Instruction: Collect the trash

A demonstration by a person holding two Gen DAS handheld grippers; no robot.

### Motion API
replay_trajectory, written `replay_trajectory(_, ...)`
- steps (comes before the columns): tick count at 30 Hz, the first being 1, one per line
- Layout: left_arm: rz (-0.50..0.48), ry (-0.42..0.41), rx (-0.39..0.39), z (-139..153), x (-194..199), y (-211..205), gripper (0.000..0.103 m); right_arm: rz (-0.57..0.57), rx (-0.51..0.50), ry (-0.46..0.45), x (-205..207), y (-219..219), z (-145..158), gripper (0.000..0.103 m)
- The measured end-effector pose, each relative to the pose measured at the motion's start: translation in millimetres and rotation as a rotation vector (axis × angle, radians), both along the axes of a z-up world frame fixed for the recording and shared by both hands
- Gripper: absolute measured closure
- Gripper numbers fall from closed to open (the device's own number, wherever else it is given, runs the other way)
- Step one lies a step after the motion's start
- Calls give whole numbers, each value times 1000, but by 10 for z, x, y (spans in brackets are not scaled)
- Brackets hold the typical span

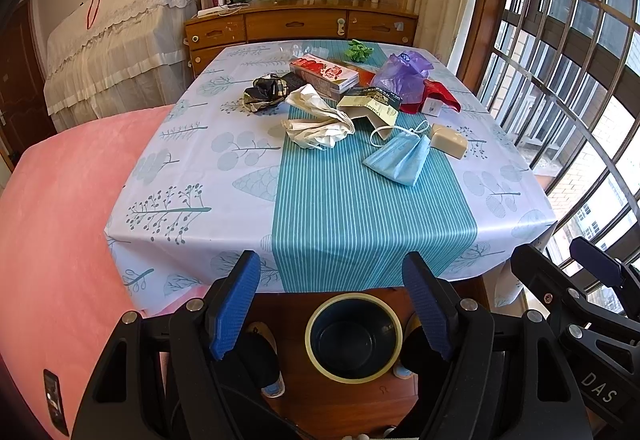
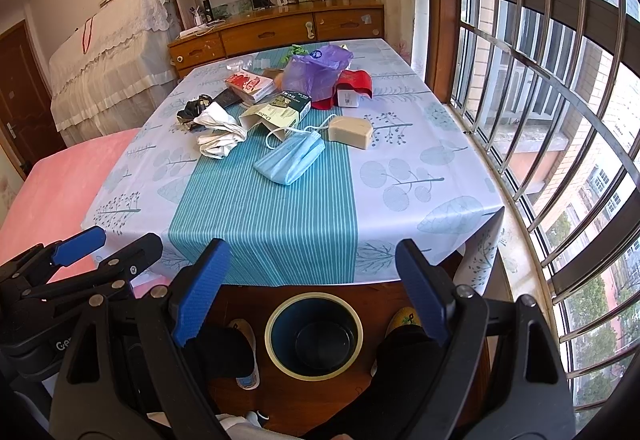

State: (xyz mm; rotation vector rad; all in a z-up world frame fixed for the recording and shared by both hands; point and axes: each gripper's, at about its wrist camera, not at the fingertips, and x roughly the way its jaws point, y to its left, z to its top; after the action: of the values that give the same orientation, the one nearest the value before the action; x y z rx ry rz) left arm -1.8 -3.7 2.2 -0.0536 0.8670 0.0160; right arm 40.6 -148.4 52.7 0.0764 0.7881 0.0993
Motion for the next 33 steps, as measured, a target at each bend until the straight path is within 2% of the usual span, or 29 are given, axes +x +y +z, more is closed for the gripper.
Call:
replay_trajectory(26, 1, -8, 1, -1, -8, -10, 29, 7, 4, -1, 30, 132, 41, 20)
replay_trajectory(33, 0, -7, -9, 19, 70, 110, 28, 13, 27, 0, 75, 173, 66, 20)
